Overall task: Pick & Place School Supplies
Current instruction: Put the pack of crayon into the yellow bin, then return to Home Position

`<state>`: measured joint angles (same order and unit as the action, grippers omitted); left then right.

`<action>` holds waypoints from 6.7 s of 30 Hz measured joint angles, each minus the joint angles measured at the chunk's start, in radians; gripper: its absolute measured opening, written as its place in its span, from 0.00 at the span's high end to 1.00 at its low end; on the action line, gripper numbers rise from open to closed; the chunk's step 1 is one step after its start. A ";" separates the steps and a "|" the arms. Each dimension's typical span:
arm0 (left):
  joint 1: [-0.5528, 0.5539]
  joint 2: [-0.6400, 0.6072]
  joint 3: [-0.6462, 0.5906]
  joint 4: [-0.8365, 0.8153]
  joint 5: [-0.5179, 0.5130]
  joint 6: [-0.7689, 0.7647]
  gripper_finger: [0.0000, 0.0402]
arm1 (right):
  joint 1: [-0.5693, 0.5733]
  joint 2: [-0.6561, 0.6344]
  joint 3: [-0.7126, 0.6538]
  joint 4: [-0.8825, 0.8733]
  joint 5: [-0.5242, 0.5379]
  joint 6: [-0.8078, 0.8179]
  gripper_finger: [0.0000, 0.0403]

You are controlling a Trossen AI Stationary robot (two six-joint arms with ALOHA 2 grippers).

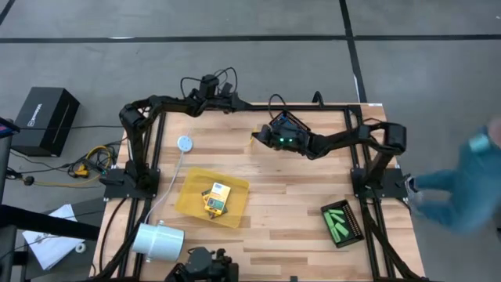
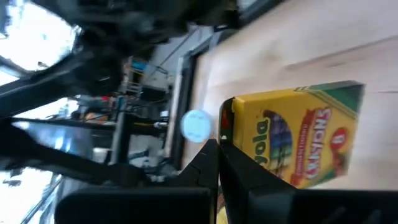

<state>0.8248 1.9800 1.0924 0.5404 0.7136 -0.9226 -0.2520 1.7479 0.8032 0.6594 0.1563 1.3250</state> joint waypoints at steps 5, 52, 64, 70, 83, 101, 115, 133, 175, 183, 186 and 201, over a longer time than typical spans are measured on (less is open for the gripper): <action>0.010 0.000 0.000 0.000 -0.001 0.003 0.79 | 0.034 -0.090 0.001 -0.003 -0.002 -0.026 1.00; -0.036 0.001 0.000 0.000 -0.006 0.088 0.79 | 0.405 0.389 0.755 -0.138 -0.219 -0.028 0.97; -0.039 0.001 0.000 -0.001 -0.006 0.088 0.79 | 0.381 0.389 0.755 -0.090 -0.245 -0.047 0.64; -0.039 0.001 0.000 -0.001 -0.006 0.088 0.79 | 0.365 0.389 0.755 -0.081 -0.288 -0.043 0.52; -0.039 0.001 -0.001 -0.002 -0.006 0.088 0.79 | 0.348 0.387 0.755 -0.333 -0.446 0.036 0.48; -0.039 0.001 -0.002 -0.002 -0.005 0.088 0.79 | 0.284 0.387 0.755 -0.628 -0.606 0.014 0.49; -0.039 0.001 -0.002 -0.002 0.001 0.087 0.79 | 0.240 0.387 0.755 -0.664 -0.730 -0.047 0.51; -0.066 -0.242 0.023 0.266 0.117 0.173 0.79 | 0.140 0.026 0.755 -0.481 -0.590 -0.542 0.54; -0.221 -1.276 0.023 -0.466 -0.098 0.489 0.92 | 0.077 -0.835 0.753 -1.365 -0.465 -1.172 0.58; -0.221 -1.454 -0.162 -0.615 -0.234 0.651 0.92 | 0.128 -1.142 0.632 -1.403 -0.304 -1.211 0.57; -0.221 -1.572 -0.302 -0.609 -0.298 0.635 0.91 | 0.124 -1.254 0.478 -1.372 -0.288 -1.172 0.57; -0.228 -1.932 -0.800 -0.539 -0.368 0.447 0.91 | 0.130 -1.738 -0.275 -1.123 -0.210 -0.995 0.58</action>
<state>0.5968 0.0485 0.2925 0.0013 0.3460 -0.4757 -0.1222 0.0098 0.5286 -0.4635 -0.0535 0.3297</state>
